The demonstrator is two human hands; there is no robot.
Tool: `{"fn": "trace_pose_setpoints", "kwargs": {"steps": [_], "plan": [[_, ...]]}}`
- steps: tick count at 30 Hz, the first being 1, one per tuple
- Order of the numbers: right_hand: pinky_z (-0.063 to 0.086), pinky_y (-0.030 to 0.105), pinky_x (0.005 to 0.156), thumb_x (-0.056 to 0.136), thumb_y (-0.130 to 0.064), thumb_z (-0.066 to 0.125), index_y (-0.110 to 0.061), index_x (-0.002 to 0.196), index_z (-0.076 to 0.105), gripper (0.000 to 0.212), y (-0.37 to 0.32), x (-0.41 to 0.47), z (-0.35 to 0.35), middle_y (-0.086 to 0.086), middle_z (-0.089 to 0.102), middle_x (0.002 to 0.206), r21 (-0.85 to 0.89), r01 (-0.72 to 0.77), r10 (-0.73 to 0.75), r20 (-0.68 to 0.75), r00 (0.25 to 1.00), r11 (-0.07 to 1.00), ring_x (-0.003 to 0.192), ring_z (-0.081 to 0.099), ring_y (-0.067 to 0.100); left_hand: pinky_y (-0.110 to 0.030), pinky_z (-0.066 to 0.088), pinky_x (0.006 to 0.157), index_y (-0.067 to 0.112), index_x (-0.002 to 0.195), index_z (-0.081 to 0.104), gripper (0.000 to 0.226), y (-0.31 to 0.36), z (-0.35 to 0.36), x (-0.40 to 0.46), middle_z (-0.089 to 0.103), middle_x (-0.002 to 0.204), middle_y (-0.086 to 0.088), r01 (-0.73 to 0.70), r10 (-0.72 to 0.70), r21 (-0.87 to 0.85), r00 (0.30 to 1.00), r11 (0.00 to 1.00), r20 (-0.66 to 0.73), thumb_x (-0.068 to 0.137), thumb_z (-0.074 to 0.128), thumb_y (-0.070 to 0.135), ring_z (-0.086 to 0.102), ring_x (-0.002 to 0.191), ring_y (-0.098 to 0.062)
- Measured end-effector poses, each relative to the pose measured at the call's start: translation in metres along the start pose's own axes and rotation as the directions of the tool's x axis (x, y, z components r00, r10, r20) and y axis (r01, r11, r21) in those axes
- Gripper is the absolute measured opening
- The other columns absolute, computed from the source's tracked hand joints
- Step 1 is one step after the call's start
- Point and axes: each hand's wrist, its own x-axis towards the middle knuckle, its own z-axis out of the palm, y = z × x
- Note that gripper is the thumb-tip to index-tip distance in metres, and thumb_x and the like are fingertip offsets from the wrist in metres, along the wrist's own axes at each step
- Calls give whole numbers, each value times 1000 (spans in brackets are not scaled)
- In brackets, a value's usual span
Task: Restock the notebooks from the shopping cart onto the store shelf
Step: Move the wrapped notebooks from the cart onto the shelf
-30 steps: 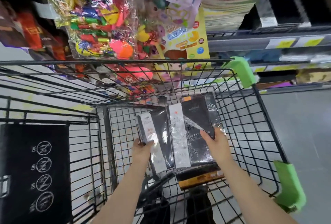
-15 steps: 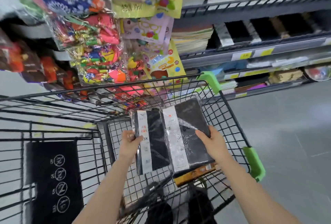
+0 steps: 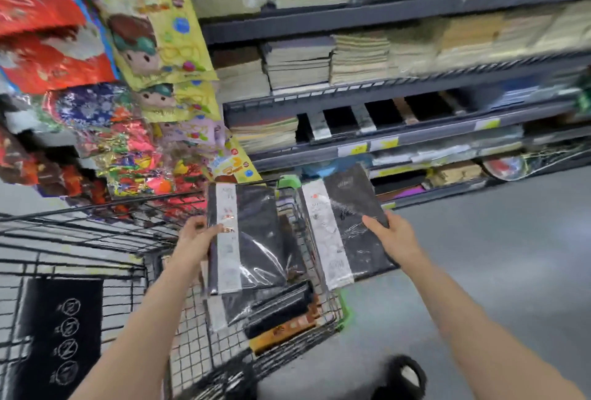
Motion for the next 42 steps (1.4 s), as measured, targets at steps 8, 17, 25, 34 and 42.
{"fn": "trace_pose_setpoints", "kwargs": {"steps": [8, 17, 25, 34, 42], "plan": [[48, 15, 62, 89, -23, 59, -14, 100, 58, 15, 23, 53, -187, -1, 63, 93, 114, 14, -21, 60, 998, 993, 77, 59, 8, -19, 50, 42, -5, 103, 54, 19, 78, 148, -62, 68, 70, -11, -126, 112, -211, 991, 969, -74, 86, 58, 3, 62, 42, -6], [50, 38, 91, 86, -31, 62, -14, 116, 58, 35, 36, 113, -285, 2, 66, 109, 168, -100, 86, 90, 992, 981, 95, 63, 16, -27, 53, 56, 7, 85, 53, 6, 93, 264, -66, 68, 68, -9, -45, 36, -240, 998, 970, -43, 86, 58, 4, 64, 48, -12], [57, 27, 65, 89, -30, 58, -15, 103, 61, 21, 18, 188, -265, 1, 69, 94, 194, -207, 174, 176, 969, 959, 84, 67, 16, -36, 51, 70, 9, 92, 51, 11, 90, 285, -19, 65, 86, -12, 5, -50, -344, 991, 939, -122, 87, 60, 7, 61, 70, -21], [35, 22, 51, 78, -11, 47, -11, 76, 47, 1, -13, 252, -203, 12, 52, 80, 106, -264, 227, 279, 933, 959, 62, 48, 21, -33, 47, 65, 11, 96, 54, 16, 83, 261, 10, 64, 89, -13, 24, -164, -435, 944, 900, -287, 84, 64, 9, 61, 65, -22], [34, 32, 78, 84, -21, 45, -14, 107, 51, 25, -28, 307, -101, 5, 47, 106, 163, -141, 72, 370, 926, 977, 98, 46, 24, -35, 50, 64, 17, 78, 51, 15, 61, 235, 40, 68, 66, -2, -178, -103, -532, 884, 828, -457, 84, 63, 11, 60, 62, -18]]}}
